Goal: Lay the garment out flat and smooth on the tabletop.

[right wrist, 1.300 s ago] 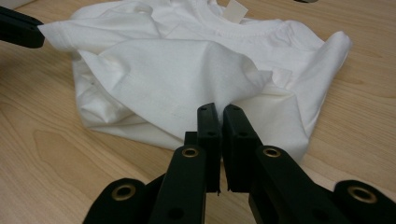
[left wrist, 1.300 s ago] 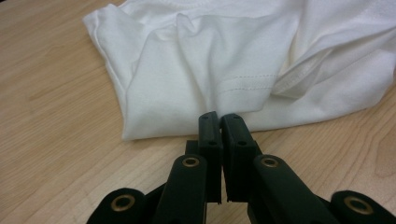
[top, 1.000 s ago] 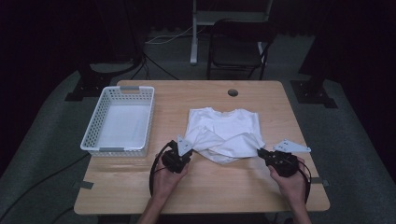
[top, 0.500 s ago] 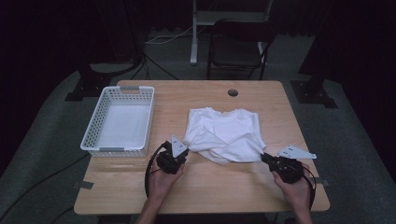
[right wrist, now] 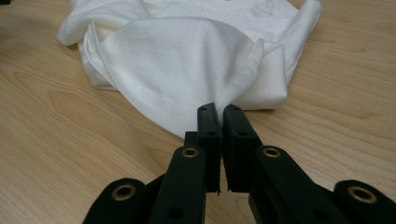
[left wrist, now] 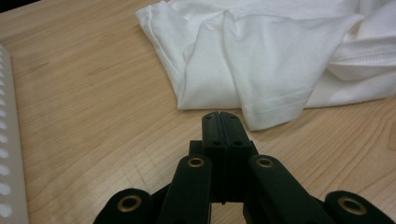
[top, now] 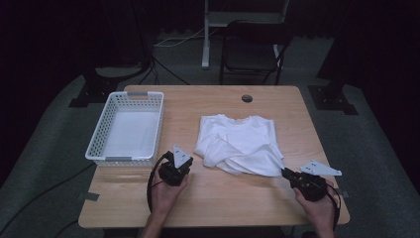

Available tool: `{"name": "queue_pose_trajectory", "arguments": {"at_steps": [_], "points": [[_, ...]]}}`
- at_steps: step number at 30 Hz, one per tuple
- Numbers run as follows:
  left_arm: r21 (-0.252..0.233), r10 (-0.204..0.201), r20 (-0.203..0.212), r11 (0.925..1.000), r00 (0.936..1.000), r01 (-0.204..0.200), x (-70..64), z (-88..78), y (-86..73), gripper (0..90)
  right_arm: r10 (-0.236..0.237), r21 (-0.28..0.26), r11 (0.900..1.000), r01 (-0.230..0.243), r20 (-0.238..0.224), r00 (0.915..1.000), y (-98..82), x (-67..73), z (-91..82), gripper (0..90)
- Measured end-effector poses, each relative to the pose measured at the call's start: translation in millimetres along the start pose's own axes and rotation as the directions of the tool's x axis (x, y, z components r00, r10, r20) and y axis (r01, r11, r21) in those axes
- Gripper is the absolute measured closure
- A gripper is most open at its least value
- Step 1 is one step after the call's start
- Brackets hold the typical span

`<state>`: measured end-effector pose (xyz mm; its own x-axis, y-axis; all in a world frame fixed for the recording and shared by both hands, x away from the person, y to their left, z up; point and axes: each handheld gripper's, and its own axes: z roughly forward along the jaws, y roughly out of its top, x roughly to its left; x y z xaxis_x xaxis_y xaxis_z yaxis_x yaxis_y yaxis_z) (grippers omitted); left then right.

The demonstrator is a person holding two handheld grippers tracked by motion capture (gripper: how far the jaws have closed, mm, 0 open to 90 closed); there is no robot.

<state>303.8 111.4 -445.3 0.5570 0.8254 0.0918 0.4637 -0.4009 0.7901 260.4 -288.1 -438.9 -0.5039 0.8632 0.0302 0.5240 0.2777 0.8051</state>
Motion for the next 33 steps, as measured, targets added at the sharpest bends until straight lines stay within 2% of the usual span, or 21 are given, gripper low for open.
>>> {"name": "queue_pose_trajectory", "arguments": {"at_steps": [3,12,20,23,31,33], "points": [[0.009,0.006,0.013,0.9999,0.9999,-0.006,-2.8,3.9,0.3,90.0,-0.001,-0.002,1.000,0.001,0.001,1.0000,-0.4,0.3,-1.4,86.4],[0.032,0.020,0.041,0.9992,0.9989,-0.022,-13.1,18.2,1.7,76.9,-0.004,0.000,1.000,0.004,0.002,1.0000,-1.7,0.8,-1.6,86.3],[0.047,0.013,0.078,0.9988,0.9969,-0.016,-18.5,30.9,7.6,68.9,-0.005,-0.002,1.000,0.005,0.001,1.0000,-1.0,1.2,-1.2,86.3],[0.061,0.013,0.082,0.9980,0.9966,-0.018,-20.8,36.9,9.7,67.0,-0.005,-0.002,1.000,0.005,0.000,1.0000,-1.0,1.3,-1.1,86.3],[0.112,-0.003,0.062,0.9937,0.9981,-0.004,-22.0,51.2,9.1,63.1,-0.004,-0.003,1.000,0.004,-0.003,1.0000,-1.0,1.1,-1.5,86.3],[0.109,-0.020,0.063,0.9939,0.9978,0.013,-21.7,53.2,9.4,62.3,-0.006,-0.004,1.000,0.006,-0.003,1.0000,-0.9,1.1,-1.4,86.3]]}}
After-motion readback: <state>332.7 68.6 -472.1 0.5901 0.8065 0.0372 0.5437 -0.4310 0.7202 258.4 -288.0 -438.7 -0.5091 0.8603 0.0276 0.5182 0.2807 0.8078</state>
